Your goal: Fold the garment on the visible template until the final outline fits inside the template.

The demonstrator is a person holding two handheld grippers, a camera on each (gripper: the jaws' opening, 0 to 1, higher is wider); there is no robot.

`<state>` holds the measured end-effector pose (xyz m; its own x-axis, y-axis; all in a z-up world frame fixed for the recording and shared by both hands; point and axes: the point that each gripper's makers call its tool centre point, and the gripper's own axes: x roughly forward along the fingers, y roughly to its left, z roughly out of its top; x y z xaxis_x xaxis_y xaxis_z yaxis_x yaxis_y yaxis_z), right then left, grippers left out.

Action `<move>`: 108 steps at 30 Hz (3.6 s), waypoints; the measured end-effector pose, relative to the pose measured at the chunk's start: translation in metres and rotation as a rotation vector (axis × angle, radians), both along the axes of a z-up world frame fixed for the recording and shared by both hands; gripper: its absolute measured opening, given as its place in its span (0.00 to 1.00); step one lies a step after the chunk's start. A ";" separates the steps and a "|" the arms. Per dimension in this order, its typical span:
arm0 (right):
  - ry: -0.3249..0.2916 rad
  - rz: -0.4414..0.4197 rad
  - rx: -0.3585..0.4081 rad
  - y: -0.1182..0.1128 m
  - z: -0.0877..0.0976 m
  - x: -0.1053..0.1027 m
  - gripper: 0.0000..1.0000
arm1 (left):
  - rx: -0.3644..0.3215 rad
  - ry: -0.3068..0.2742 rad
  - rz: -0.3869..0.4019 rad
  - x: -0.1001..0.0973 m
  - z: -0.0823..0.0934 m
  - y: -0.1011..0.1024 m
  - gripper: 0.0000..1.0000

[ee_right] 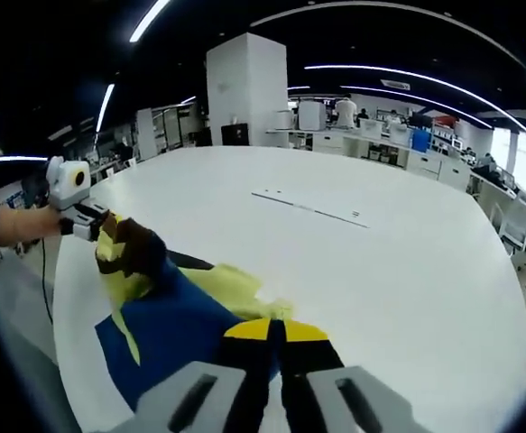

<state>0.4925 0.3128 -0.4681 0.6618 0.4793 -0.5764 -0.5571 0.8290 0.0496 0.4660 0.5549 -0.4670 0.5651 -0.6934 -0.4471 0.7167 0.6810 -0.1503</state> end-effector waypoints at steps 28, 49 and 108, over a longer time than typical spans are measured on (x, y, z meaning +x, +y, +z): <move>0.006 -0.150 0.086 -0.011 0.006 0.004 0.20 | -0.002 0.056 0.044 0.000 -0.009 0.007 0.00; 0.009 0.110 0.154 0.096 0.032 -0.023 0.30 | -0.002 0.050 0.043 -0.002 -0.003 0.005 0.00; -0.156 -0.127 0.075 0.008 0.083 0.056 0.00 | 0.067 -0.154 0.092 0.079 0.101 -0.003 0.00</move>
<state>0.5482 0.3206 -0.3849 0.7983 0.4238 -0.4279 -0.4539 0.8903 0.0350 0.5445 0.5516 -0.3659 0.6899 -0.6072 -0.3941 0.6620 0.7495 0.0043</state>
